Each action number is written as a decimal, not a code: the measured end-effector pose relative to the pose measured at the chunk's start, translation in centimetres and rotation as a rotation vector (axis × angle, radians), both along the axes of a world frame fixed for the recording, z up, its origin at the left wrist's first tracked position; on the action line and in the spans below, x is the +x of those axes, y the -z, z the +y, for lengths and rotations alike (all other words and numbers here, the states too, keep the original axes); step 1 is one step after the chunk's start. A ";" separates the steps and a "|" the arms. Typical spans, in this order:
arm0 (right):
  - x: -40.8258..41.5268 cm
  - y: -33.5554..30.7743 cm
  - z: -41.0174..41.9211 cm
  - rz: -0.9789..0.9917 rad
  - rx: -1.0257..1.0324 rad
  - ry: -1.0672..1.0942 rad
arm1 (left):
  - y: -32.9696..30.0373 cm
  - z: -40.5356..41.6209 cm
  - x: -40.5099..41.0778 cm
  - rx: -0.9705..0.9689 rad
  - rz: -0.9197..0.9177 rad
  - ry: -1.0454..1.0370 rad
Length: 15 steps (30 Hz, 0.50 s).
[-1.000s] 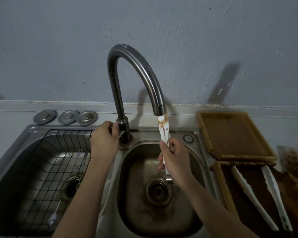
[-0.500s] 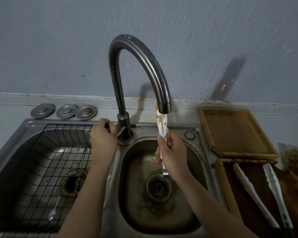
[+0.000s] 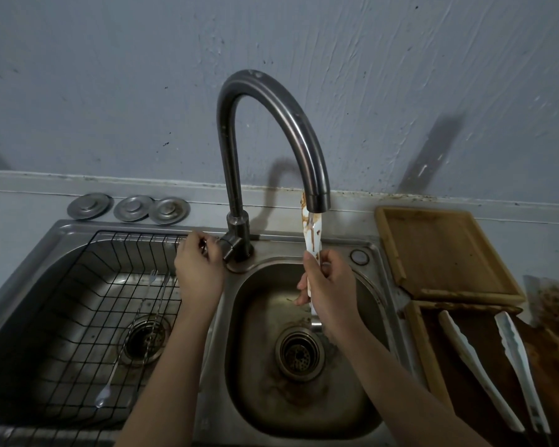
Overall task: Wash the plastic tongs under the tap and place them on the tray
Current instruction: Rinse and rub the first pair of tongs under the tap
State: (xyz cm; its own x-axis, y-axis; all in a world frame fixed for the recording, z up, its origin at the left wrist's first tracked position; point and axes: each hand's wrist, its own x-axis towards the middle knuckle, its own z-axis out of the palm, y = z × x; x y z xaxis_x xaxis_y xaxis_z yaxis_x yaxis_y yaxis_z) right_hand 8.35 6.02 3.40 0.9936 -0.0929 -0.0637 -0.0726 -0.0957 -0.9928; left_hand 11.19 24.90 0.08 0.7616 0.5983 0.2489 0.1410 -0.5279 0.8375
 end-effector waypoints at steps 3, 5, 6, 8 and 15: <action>-0.1 0.0 0.1 0.004 0.017 -0.002 | -0.1 0.1 -0.1 -0.027 0.012 -0.001; -0.1 0.0 0.2 0.000 0.018 -0.005 | -0.2 0.0 -0.1 -0.064 0.036 0.025; -0.1 0.0 0.2 -0.002 0.020 -0.003 | -0.3 -0.2 -0.3 -0.101 0.067 0.043; 0.0 0.1 0.3 -0.008 0.034 0.009 | -1.1 -1.7 -1.5 -0.166 0.127 0.047; 1.0 1.2 1.5 0.044 0.204 0.041 | -1.3 -9.7 -8.7 -0.150 0.122 0.500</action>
